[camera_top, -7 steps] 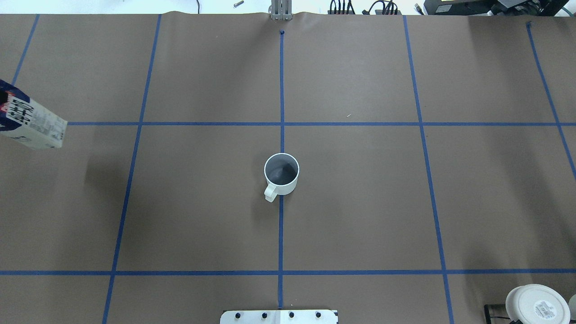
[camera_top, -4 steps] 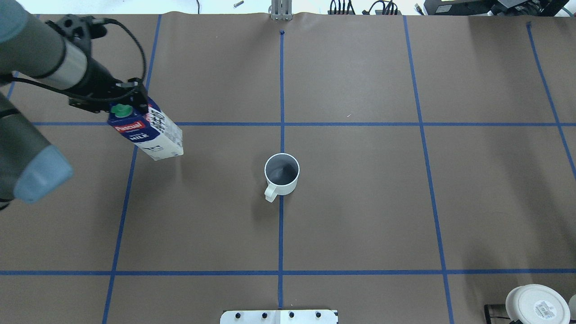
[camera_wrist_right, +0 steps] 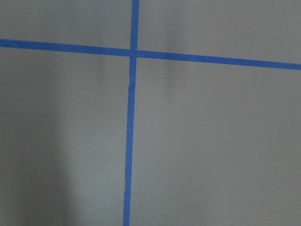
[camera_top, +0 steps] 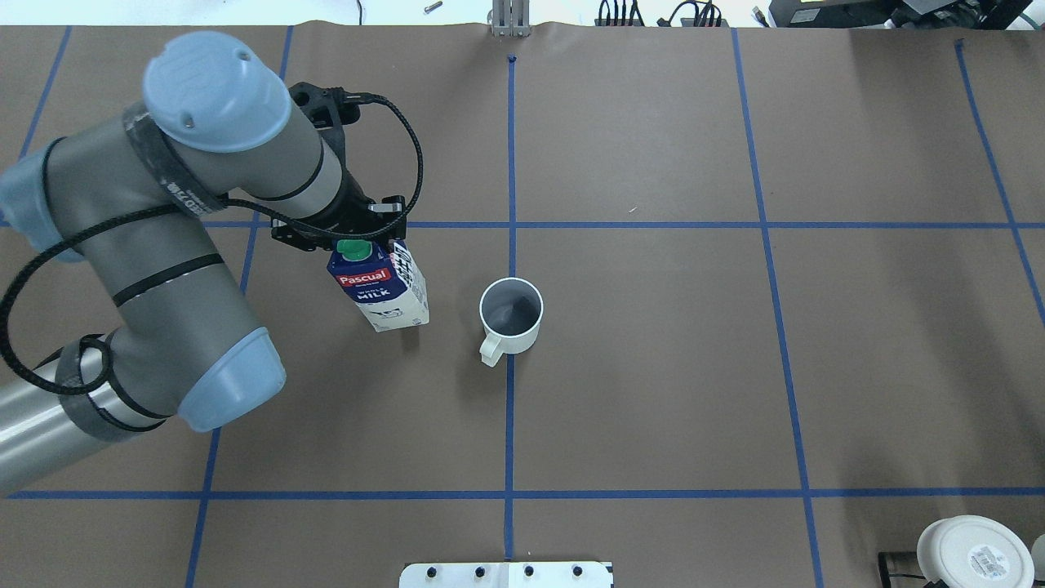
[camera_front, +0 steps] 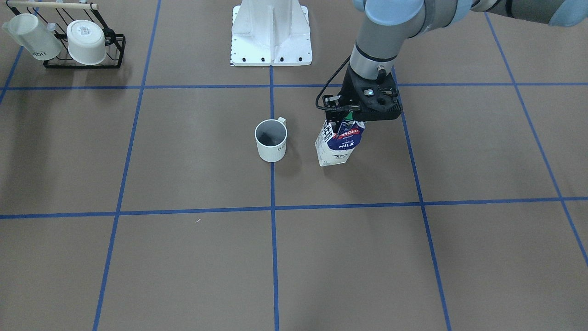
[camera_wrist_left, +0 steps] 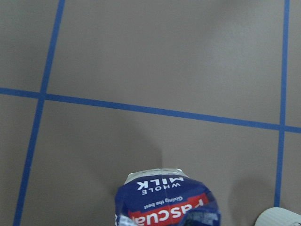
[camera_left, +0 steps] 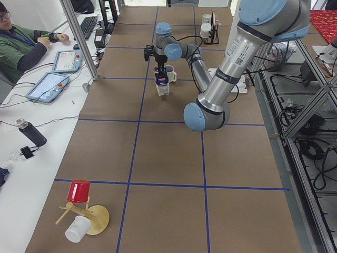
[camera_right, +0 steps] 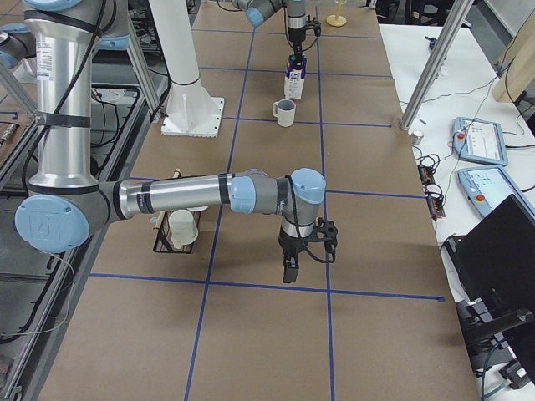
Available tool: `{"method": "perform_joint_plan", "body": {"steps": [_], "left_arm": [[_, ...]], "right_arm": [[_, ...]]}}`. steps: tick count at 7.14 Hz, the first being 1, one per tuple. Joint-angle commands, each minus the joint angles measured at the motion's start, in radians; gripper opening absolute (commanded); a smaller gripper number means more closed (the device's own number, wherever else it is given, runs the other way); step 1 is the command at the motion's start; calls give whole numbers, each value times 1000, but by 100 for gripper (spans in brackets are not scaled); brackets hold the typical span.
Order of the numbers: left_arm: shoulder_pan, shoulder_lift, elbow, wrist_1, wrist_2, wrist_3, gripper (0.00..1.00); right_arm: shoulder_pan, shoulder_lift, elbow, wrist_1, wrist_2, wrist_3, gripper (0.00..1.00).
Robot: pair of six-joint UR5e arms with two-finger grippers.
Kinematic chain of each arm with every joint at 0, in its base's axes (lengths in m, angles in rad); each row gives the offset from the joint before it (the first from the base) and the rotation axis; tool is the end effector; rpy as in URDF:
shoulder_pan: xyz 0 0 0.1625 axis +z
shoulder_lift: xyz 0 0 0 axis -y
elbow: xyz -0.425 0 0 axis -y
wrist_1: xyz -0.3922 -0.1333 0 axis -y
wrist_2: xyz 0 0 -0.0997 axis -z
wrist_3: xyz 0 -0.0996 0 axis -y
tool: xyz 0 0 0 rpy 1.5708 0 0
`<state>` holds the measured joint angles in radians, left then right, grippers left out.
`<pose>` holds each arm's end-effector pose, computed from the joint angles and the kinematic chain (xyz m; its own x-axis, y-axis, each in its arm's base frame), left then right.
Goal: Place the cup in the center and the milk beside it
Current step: 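Carry the milk carton with the left gripper beside the white mug, then lower the carton next to the mug and open the left gripper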
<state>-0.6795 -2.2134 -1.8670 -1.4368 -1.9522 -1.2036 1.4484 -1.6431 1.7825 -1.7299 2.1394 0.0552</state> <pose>0.4235 -0.4658 0.1785 0.6378 -0.0869 -0.7653 0.1560 0.9876 0.0179 0.0234 -0.4620 0.6178 0.8431 -0.0375 0.5364 0.0757 0.9959 -0.0494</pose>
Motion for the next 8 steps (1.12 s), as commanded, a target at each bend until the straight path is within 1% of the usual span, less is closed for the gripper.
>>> {"method": "perform_joint_plan", "body": {"steps": [1, 2, 4, 5, 6, 7, 8], "left_arm": [[50, -58, 40, 3, 39, -4, 0], [58, -66, 40, 6, 41, -5, 0], [70, -69, 51, 4, 41, -4, 8], [80, -69, 51, 3, 39, -4, 14], [81, -71, 49, 0, 39, -2, 53], [81, -69, 40, -1, 41, 2, 98], [78, -68, 16, 4, 41, 4, 99]], "right_arm": [[0, 0, 0, 0, -1, 0, 100], [-2, 0, 0, 0, -1, 0, 100], [0, 0, -8, 0, 1, 0, 100], [0, 0, -8, 1, 1, 0, 100], [0, 0, -8, 0, 1, 0, 100], [0, 0, -8, 0, 1, 0, 100], [-2, 0, -8, 0, 1, 0, 100]]}}
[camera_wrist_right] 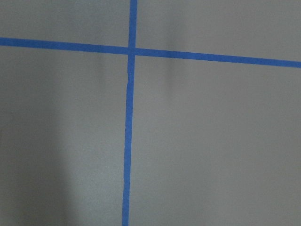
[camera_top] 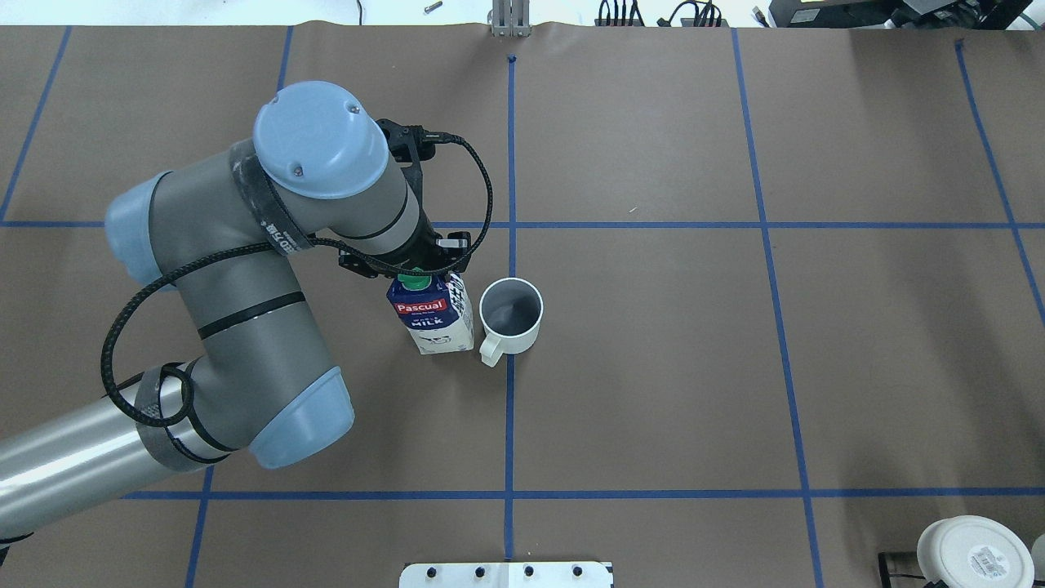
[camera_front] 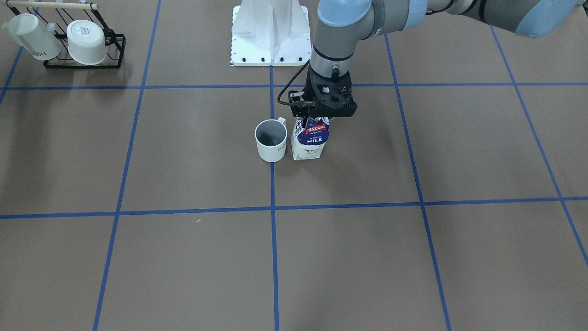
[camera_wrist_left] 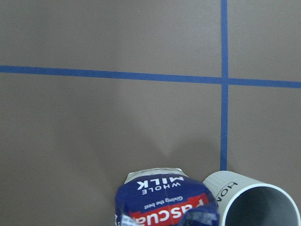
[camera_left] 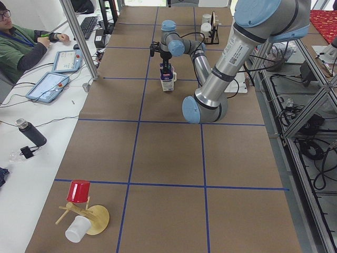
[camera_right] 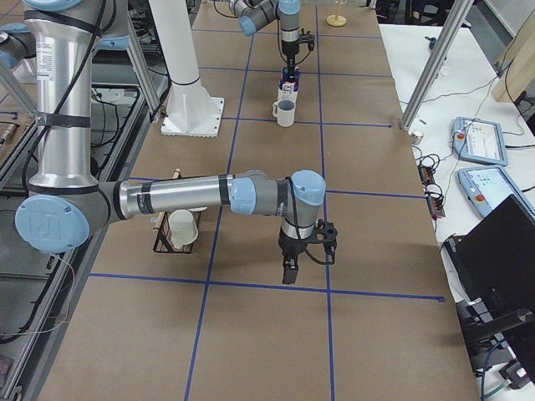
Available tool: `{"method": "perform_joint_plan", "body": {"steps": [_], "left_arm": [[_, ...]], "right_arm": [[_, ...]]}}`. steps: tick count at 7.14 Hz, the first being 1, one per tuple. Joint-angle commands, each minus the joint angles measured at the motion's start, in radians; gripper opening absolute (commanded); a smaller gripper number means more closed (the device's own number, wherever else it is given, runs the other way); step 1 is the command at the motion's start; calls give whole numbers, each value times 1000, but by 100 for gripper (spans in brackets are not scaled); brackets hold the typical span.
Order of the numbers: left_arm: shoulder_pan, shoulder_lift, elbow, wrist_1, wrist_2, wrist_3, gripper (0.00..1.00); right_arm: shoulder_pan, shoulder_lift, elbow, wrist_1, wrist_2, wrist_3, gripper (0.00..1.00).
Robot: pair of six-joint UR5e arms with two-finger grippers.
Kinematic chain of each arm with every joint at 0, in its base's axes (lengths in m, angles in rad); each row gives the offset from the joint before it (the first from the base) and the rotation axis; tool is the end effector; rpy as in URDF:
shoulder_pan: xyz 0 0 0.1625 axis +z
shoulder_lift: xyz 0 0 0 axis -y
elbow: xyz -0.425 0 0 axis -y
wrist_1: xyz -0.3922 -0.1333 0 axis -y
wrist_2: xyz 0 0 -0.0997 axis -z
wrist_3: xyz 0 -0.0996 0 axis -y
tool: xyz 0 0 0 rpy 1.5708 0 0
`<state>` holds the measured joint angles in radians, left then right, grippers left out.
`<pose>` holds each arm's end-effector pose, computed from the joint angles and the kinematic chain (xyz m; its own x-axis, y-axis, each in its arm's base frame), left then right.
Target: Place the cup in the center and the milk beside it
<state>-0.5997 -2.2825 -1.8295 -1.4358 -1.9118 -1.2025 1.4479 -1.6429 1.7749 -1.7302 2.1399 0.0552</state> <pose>0.4683 -0.4413 0.1498 0.6345 -0.0228 -0.7726 0.1058 0.9927 0.0577 0.0232 -0.4619 0.6214 0.8433 -0.0337 0.5363 0.0761 0.9955 -0.0571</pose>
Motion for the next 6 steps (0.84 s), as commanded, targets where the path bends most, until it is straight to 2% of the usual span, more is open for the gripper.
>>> {"method": "perform_joint_plan", "body": {"steps": [1, 4, 5, 6], "left_arm": [[-18, 3, -40, 8, -1, 4, 99], [-78, 5, -53, 9, -6, 14, 99], [-115, 1, -78, 59, -22, 39, 99], [-186, 11, -117, 113, -85, 120, 99]], "right_arm": [[0, 0, 0, 1, 0, 0, 100], [-1, 0, 0, 1, 2, 0, 100], [-1, 0, 0, 1, 0, 0, 100], [-1, 2, 0, 1, 0, 0, 100]]}}
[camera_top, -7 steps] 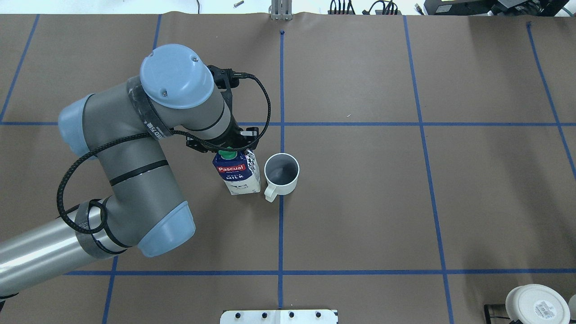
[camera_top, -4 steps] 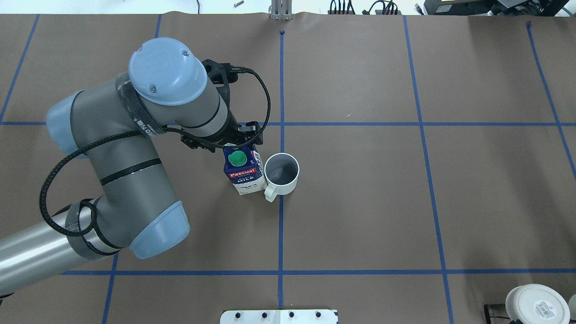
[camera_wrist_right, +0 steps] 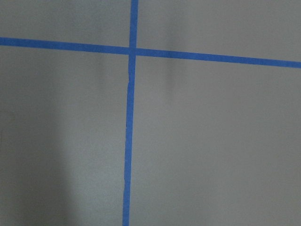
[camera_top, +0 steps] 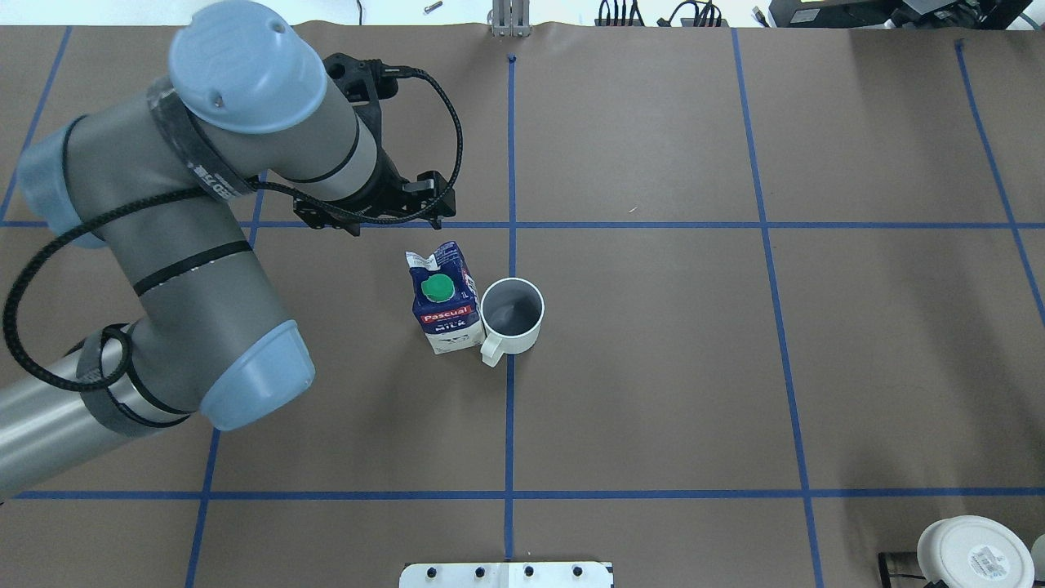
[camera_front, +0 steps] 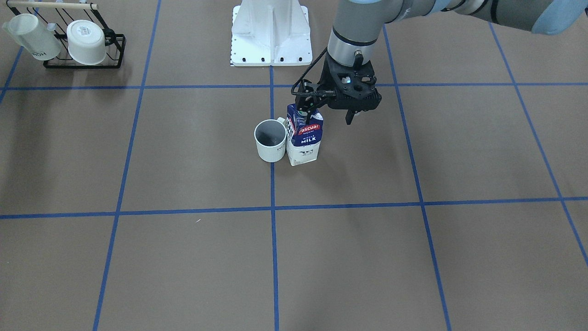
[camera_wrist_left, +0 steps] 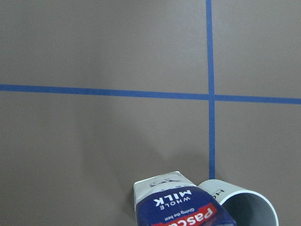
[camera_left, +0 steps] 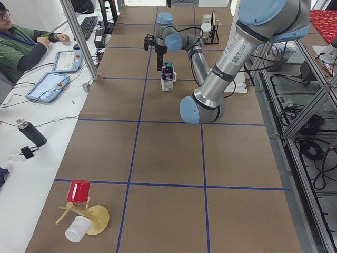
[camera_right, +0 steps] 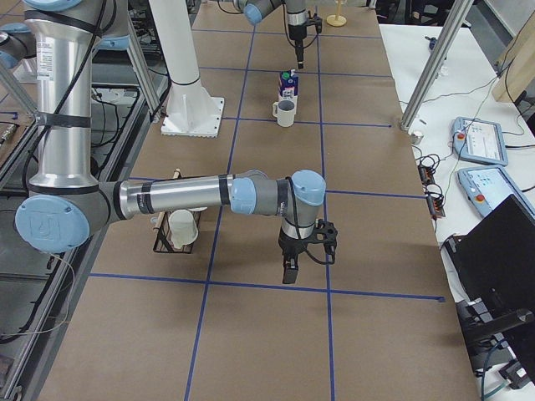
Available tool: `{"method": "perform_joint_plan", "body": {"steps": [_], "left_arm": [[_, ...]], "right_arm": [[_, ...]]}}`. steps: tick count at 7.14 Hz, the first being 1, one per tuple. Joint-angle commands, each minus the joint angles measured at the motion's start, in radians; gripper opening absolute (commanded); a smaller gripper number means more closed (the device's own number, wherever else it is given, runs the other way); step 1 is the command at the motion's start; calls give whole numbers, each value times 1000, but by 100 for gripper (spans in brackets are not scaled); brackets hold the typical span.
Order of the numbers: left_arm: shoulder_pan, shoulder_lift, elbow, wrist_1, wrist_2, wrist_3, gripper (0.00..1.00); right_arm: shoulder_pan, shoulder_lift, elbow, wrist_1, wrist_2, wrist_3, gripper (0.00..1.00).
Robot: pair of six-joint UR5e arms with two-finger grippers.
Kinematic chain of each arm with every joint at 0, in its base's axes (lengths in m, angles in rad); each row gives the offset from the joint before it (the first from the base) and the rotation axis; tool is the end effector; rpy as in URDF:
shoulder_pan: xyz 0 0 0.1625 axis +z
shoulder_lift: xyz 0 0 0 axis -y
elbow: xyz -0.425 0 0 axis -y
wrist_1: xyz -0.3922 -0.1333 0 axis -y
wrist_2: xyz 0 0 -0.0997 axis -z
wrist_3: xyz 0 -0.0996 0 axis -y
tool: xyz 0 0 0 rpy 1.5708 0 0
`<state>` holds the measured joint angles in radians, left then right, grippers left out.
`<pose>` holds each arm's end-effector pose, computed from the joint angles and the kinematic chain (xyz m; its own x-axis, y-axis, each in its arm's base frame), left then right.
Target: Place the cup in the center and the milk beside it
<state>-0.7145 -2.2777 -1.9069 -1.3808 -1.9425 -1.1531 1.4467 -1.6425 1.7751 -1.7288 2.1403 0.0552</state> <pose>0.3964 -0.4724 0.1328 0.6179 -0.0357 -0.7854 0.1676 0.9820 0.0872 0.0226 -0.4622 0.6209 0.8429 -0.0358 0.5368 0.0773 0.9955 -0.0551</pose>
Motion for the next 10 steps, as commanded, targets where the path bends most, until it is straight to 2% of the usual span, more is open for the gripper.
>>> {"method": "perform_joint_plan", "body": {"steps": [1, 3, 5, 7, 8, 9, 10], "left_arm": [[-139, 56, -72, 89, -81, 184, 99], [-266, 200, -95, 94, -88, 437, 99], [-458, 355, -84, 92, -204, 769, 99], [-645, 498, -19, 86, -298, 1101, 99], [-704, 586, 6, 68, -324, 1203, 99], [-730, 680, 26, 65, -329, 1216, 99], [-747, 720, 48, 33, -323, 1215, 99]], "right_arm": [[0, 1, 0, 0, 0, 0, 100], [1, 1, 0, 0, 0, -1, 100], [0, 1, 0, 0, 0, 0, 100], [1, 1, 0, 0, 0, -2, 100], [1, 1, 0, 0, 0, -2, 100], [0, 1, 0, 0, 0, -2, 100], [0, 1, 0, 0, 0, -2, 100]]}}
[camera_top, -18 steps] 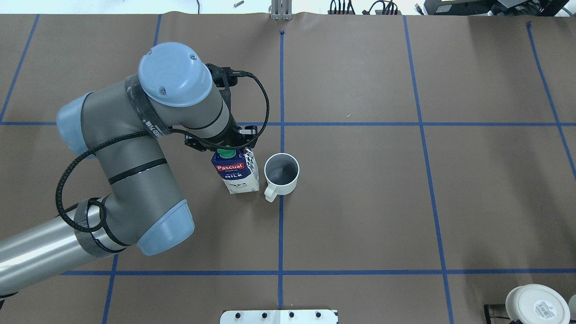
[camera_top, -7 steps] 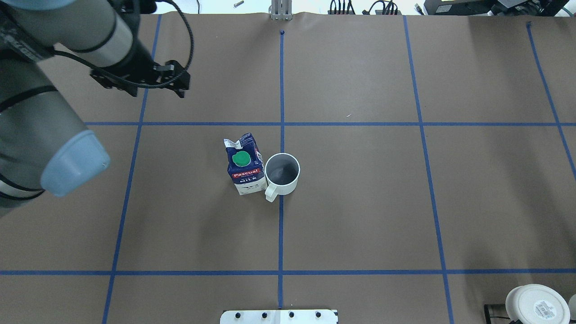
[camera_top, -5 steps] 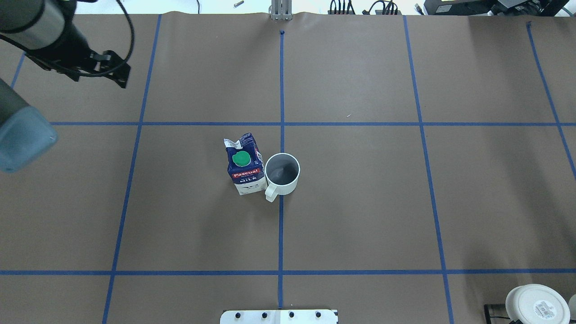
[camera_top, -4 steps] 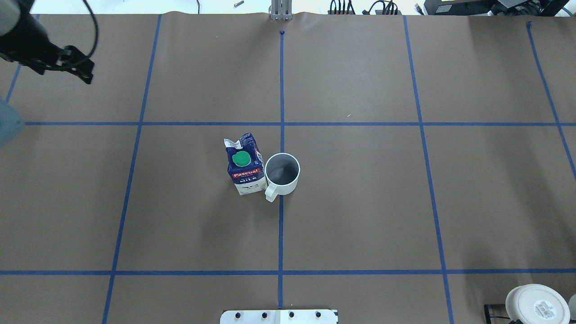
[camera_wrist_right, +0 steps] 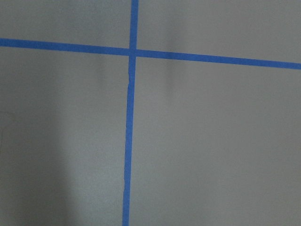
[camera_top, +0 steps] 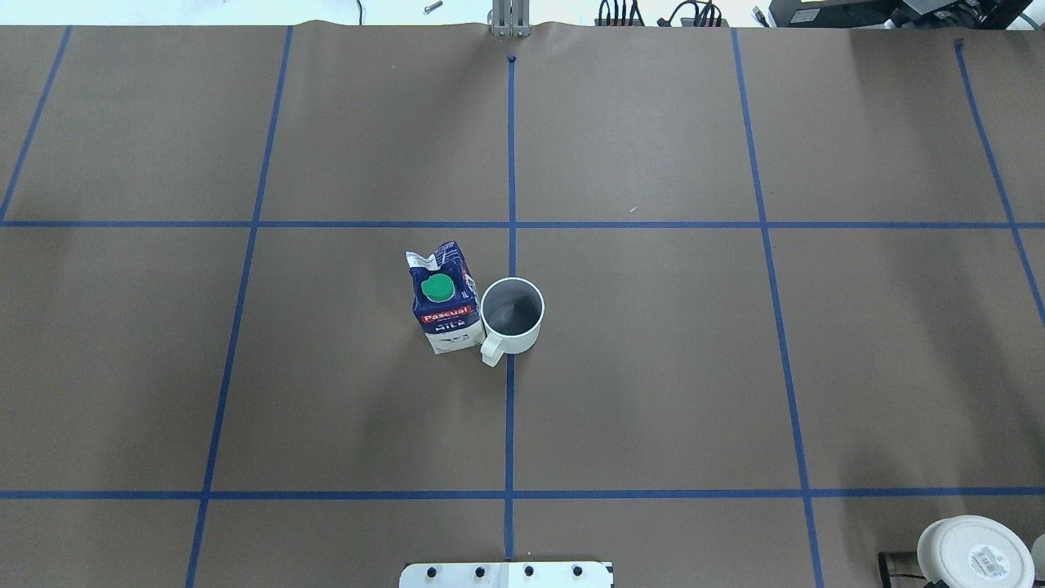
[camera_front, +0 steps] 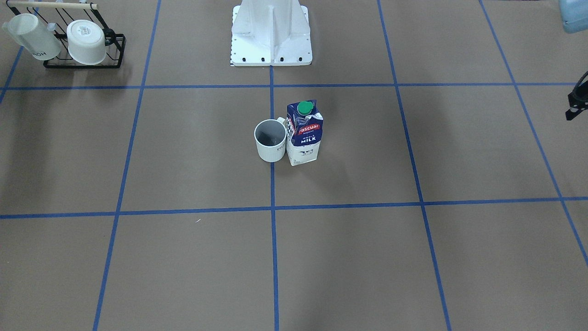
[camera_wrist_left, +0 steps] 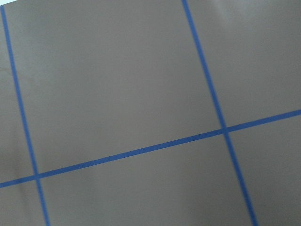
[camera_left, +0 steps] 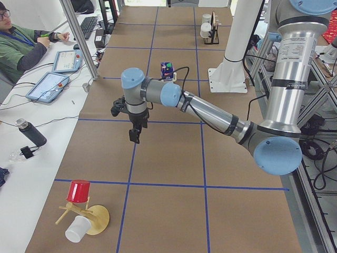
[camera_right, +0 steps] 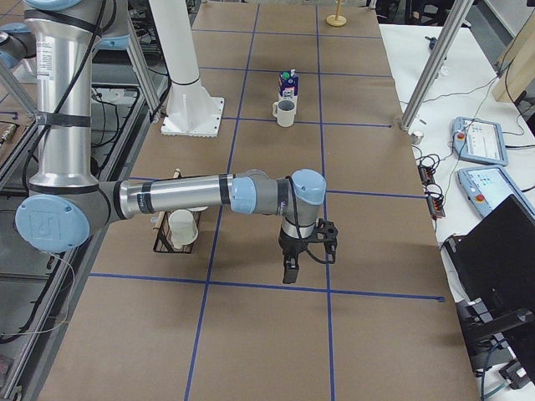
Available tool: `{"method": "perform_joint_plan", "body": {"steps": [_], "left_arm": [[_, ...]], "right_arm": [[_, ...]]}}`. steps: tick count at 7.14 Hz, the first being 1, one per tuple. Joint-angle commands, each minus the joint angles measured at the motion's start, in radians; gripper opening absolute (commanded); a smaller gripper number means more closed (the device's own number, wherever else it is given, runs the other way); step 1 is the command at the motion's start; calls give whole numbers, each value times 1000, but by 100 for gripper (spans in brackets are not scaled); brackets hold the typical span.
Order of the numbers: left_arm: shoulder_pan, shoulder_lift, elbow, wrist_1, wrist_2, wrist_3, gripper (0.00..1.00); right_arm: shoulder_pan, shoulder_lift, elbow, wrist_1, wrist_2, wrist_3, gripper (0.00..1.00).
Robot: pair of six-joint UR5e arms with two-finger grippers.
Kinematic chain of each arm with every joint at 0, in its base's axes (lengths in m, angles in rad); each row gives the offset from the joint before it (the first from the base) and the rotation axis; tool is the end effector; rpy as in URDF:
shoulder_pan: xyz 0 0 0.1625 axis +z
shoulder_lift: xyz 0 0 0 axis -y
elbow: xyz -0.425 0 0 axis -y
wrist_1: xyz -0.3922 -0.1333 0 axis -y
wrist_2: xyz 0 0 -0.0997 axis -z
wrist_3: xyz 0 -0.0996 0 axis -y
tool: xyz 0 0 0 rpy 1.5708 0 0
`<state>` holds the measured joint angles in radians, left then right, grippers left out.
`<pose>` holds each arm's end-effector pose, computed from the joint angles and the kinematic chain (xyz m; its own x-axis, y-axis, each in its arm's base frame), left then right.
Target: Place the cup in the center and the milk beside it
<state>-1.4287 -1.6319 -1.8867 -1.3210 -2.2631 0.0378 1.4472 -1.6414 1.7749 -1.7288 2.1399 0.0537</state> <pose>0.0017 -0.5041 0.5057 0.7447 0.2262 -0.6279 -0.1687 0.9741 0.1507 0.0228 -0.4627 0.6206 0.8430 -0.0374 0.5366 0.0781 0.9955 -0.0534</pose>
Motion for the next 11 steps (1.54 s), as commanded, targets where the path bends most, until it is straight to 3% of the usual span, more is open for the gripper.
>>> {"method": "perform_joint_plan", "body": {"steps": [1, 2, 5, 7, 11], "left_arm": [[-97, 102, 37, -38, -15, 28, 99], [-98, 137, 40, -41, -38, 21, 99], [-127, 117, 40, -61, -30, 17, 99], [-130, 130, 43, -157, -27, 13, 99], [-131, 152, 35, -159, -27, 13, 99]], "right_arm": [[-1, 5, 1, 0, 0, 1, 100], [-1, 6, 1, 0, 0, 0, 100], [-1, 2, -5, 54, 0, 2, 100], [-1, 2, -5, 54, 2, 2, 100], [-5, 2, 0, 55, 3, 2, 100]]}}
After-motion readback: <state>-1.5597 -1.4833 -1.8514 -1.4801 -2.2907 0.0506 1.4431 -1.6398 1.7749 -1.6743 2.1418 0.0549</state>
